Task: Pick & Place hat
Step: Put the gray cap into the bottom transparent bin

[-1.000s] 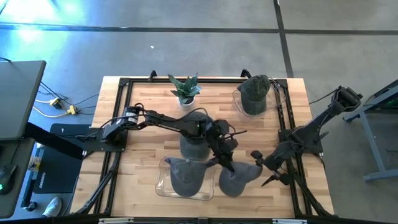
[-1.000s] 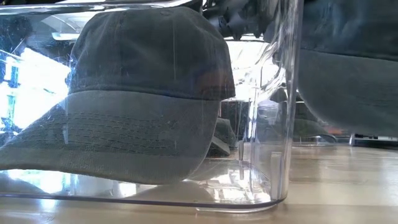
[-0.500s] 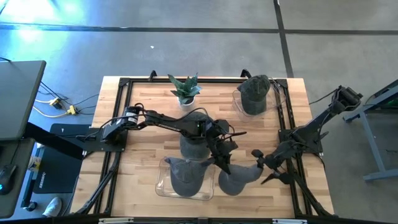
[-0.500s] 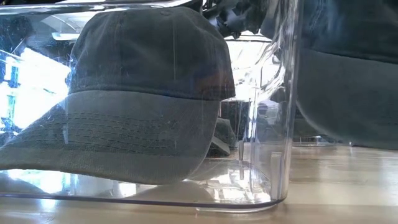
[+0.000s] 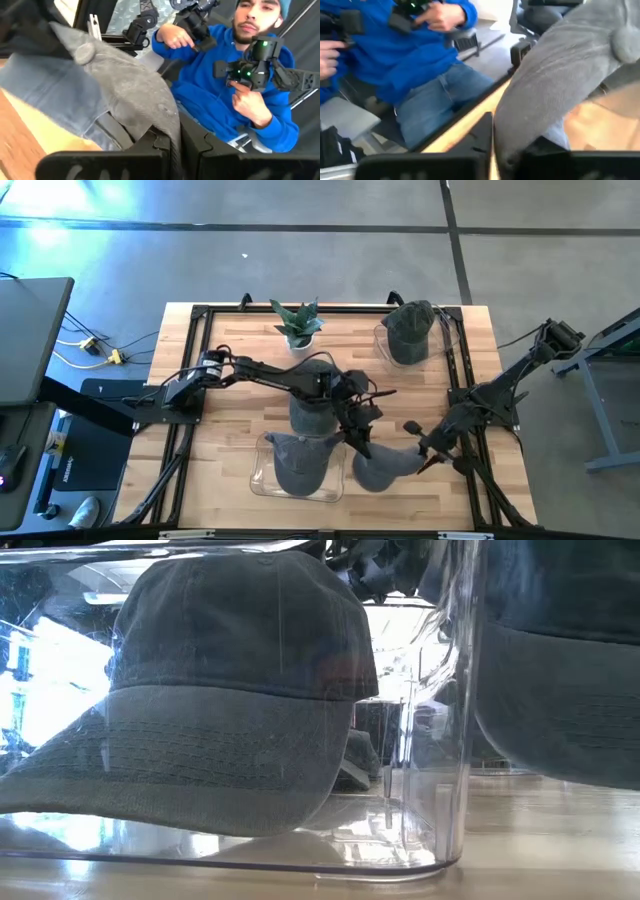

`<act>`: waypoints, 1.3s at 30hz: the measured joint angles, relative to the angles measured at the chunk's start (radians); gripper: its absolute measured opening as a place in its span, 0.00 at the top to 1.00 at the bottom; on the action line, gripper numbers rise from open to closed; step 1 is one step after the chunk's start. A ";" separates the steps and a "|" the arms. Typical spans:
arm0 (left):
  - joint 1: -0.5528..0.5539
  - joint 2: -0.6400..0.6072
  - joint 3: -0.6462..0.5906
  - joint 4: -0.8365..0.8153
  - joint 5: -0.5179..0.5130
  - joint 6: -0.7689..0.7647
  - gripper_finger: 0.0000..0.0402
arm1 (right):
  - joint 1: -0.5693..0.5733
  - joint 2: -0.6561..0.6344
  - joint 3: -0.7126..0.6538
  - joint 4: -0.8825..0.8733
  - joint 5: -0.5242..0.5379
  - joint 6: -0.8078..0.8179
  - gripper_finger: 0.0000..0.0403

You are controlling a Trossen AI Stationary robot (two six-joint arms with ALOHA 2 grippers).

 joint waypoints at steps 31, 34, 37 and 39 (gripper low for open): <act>-0.098 -0.231 0.373 -1.182 -0.462 0.482 0.97 | -0.172 0.370 0.580 -0.139 0.133 -0.450 0.98; -0.170 -0.249 0.375 -1.247 -0.586 0.475 0.97 | -0.199 0.455 0.662 -0.149 0.091 -0.490 0.99; -0.239 -0.248 0.374 -1.276 -0.732 0.462 0.97 | -0.205 0.511 0.752 -0.256 0.088 -0.525 0.97; -0.272 -0.246 0.373 -1.279 -0.790 0.449 0.97 | -0.205 0.532 0.809 -0.318 0.090 -0.534 0.96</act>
